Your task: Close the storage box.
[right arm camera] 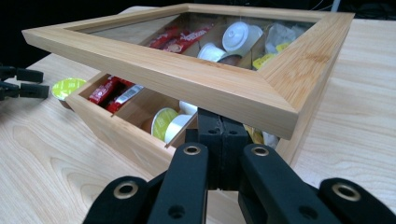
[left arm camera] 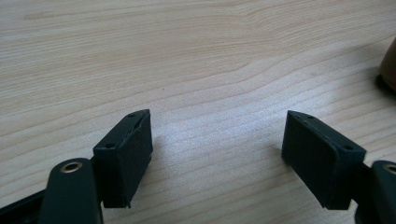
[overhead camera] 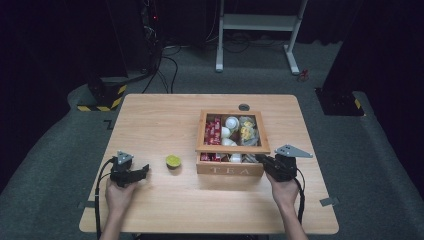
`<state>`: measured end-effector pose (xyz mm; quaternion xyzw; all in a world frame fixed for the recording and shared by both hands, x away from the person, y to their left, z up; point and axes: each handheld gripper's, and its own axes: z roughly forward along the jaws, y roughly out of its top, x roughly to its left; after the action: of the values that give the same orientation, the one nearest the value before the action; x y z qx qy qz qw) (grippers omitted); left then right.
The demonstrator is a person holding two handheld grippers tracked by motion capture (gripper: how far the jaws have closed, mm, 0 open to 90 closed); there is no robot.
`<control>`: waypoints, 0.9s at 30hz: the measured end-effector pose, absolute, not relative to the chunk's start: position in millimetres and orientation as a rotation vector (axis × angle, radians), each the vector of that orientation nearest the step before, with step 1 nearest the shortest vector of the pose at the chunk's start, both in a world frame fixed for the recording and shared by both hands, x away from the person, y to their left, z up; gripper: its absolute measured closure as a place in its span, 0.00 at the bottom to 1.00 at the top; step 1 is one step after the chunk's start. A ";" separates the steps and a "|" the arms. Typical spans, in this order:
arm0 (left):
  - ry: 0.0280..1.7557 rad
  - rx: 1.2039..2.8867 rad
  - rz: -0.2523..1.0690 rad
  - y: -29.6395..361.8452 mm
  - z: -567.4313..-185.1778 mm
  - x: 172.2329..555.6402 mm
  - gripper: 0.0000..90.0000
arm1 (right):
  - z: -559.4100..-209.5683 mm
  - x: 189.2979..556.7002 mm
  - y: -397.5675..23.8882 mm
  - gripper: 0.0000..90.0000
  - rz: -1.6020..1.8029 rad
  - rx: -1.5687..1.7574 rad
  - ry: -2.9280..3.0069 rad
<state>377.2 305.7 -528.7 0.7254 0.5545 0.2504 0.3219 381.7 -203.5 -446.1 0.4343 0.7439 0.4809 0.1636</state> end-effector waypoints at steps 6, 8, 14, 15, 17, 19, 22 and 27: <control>1.456 1.905 0.658 305.7 -528.7 377.2 0.27 | -452.2 379.6 -203.9 1.00 1.384 1.252 2.117; 1.456 1.905 0.658 305.7 -528.7 377.2 0.27 | -453.4 378.7 -203.9 1.00 1.383 1.252 2.123; 1.456 1.905 0.658 305.7 -528.7 377.2 0.27 | -455.0 374.8 -204.6 1.00 1.386 1.252 2.122; 1.456 1.905 0.658 305.7 -528.7 377.2 0.27 | -455.5 373.8 -204.1 1.00 1.379 1.259 2.125; 1.456 1.905 0.658 305.7 -528.7 377.2 0.27 | -456.3 373.0 -204.6 1.00 1.377 1.251 2.128; 1.456 1.905 0.658 305.7 -528.7 377.2 0.27 | -457.4 371.6 -204.9 1.00 1.382 1.254 2.126; 1.456 1.905 0.658 305.7 -528.7 377.2 0.27 | -459.4 370.6 -204.6 1.00 1.375 1.259 2.133; 1.456 1.905 0.658 305.7 -528.7 377.2 0.27 | -463.6 369.0 -205.5 1.00 1.383 1.264 2.144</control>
<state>377.2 305.7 -528.7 0.7254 0.5545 0.2506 0.3218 369.0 -205.5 -463.6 0.4391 0.7449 0.4804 0.1467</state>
